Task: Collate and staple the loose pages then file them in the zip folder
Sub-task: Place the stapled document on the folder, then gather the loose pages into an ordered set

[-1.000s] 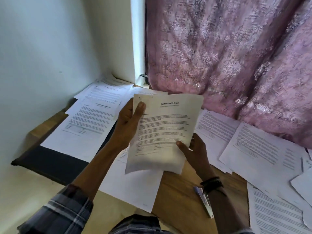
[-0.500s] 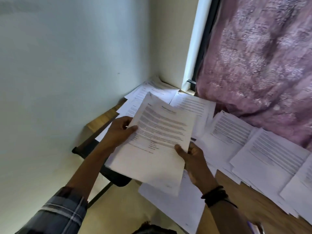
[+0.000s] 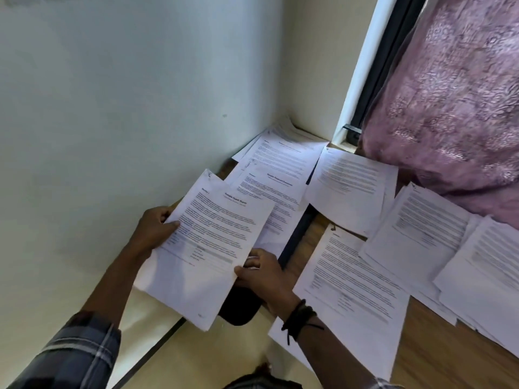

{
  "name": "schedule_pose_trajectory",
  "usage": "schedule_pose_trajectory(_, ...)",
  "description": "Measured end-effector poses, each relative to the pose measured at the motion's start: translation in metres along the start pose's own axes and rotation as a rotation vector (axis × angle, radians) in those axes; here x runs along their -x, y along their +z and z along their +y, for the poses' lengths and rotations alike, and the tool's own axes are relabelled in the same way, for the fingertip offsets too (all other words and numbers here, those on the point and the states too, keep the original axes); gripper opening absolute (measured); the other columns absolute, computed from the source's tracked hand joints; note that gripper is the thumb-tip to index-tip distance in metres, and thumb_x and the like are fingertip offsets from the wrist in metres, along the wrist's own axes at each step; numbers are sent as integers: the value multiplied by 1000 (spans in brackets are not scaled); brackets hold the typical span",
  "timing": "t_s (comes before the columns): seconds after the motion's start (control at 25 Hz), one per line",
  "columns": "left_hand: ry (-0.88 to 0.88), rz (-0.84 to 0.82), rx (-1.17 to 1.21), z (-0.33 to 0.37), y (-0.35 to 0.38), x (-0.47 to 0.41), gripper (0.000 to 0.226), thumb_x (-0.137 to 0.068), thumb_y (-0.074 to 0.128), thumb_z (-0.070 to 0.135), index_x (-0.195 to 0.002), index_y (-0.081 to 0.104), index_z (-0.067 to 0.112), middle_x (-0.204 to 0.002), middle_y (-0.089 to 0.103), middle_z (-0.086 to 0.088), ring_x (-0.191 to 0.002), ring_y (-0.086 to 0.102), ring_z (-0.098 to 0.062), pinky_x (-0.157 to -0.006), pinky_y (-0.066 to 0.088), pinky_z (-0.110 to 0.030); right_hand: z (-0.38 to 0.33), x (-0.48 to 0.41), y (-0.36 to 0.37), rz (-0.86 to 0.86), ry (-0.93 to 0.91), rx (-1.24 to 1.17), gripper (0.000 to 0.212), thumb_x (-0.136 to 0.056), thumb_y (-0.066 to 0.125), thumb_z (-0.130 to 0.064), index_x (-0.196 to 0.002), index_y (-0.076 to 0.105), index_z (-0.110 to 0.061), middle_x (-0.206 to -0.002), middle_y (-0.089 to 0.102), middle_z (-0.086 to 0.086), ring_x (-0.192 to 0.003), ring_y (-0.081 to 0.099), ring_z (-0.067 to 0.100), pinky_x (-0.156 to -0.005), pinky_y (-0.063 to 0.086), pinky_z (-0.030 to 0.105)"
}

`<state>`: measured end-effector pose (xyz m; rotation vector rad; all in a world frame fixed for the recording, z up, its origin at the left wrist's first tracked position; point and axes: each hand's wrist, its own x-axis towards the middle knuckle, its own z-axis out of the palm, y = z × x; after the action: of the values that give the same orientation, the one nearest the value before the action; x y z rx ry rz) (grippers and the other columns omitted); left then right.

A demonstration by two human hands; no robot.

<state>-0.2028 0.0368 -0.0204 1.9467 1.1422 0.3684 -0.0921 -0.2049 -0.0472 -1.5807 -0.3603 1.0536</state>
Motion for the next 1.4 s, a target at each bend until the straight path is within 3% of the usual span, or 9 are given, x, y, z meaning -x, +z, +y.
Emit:
schedule_pose_trajectory(0.08, -6, 10, -46, -9, 1, -6, 31, -74, 73, 16, -100, 68, 1, -97, 71, -20, -88, 67, -37, -80, 53, -47, -1, -4, 2, 102, -21, 168, 26, -89, 67, -12, -113, 60, -4, -83, 62, -10, -86, 65, 17, -83, 59, 36)
schedule_pose_trajectory(0.2, -11, 14, -80, -20, 6, -14, 34, -78, 75, 16, -107, 67, 1, -102, 70, -18, -89, 67, -35, -81, 55, -47, 0, -21, -19, 445, -102, 519, 45, -85, 72, -28, -122, 53, -10, -114, 55, 2, -107, 56, 20, -94, 48, 34)
schedule_pose_trajectory(0.32, -14, 12, -75, -26, 9, -21, 34, -81, 75, 10, -112, 65, 1, -105, 70, -18, -92, 66, -34, -83, 54, -45, -8, -35, -41, 587, -92, 485, 61, -82, 76, -32, -123, 43, -2, -124, 43, 11, -113, 50, 30, -91, 47, 34)
schedule_pose_trajectory(0.44, -14, 19, -72, -30, 9, -25, 36, -80, 75, 9, -113, 64, 1, -105, 69, -17, -93, 66, -35, -85, 54, -48, -8, -44, -55, 601, 7, 507, 73, -81, 78, -33, -129, 36, 1, -133, 41, 19, -116, 50, 35, -89, 47, 35)
schedule_pose_trajectory(0.8, -41, 100, -54, -33, 14, -24, 33, -81, 74, 9, -111, 63, 4, -107, 68, -17, -96, 65, -36, -87, 53, -48, -12, -42, -78, 672, -30, 596, 40, -86, 74, -14, -116, 53, 1, -112, 67, 16, -105, 64, 32, -81, 40, 26)
schedule_pose_trajectory(0.96, -40, 147, -46, -30, 15, -20, 30, -81, 73, 10, -108, 62, 8, -104, 69, -14, -93, 65, -34, -85, 54, -48, -18, -32, -85, 644, -147, 592, 49, -82, 73, 0, -127, 53, -6, -113, 67, 14, -106, 64, 29, -90, 47, 34)
schedule_pose_trajectory(1.16, -17, 219, -125, -21, 20, -11, 29, -83, 71, 10, -110, 61, 7, -108, 68, -15, -95, 63, -35, -84, 50, -44, -29, -5, -113, 615, -301, 679, 30, -84, 67, 3, -111, 72, -11, -113, 72, 9, -97, 69, 26, -84, 53, 29)
schedule_pose_trajectory(1.32, 41, 242, -199, -6, 32, 0, 39, -83, 71, 12, -118, 57, 2, -117, 63, -19, -104, 59, -37, -87, 47, -44, -40, 25, -133, 638, -386, 614, 29, -85, 70, 0, -111, 74, -11, -106, 75, 8, -79, 69, 14, -72, 45, 4)
schedule_pose_trajectory(1.4, 92, 246, -211, 5, 41, 6, 44, -83, 72, 16, -121, 56, 2, -119, 61, -20, -108, 57, -38, -89, 47, -46, -43, 34, -141, 654, -415, 548, 28, -86, 70, -1, -110, 74, -14, -108, 75, 5, -77, 69, 12, -76, 52, 18)
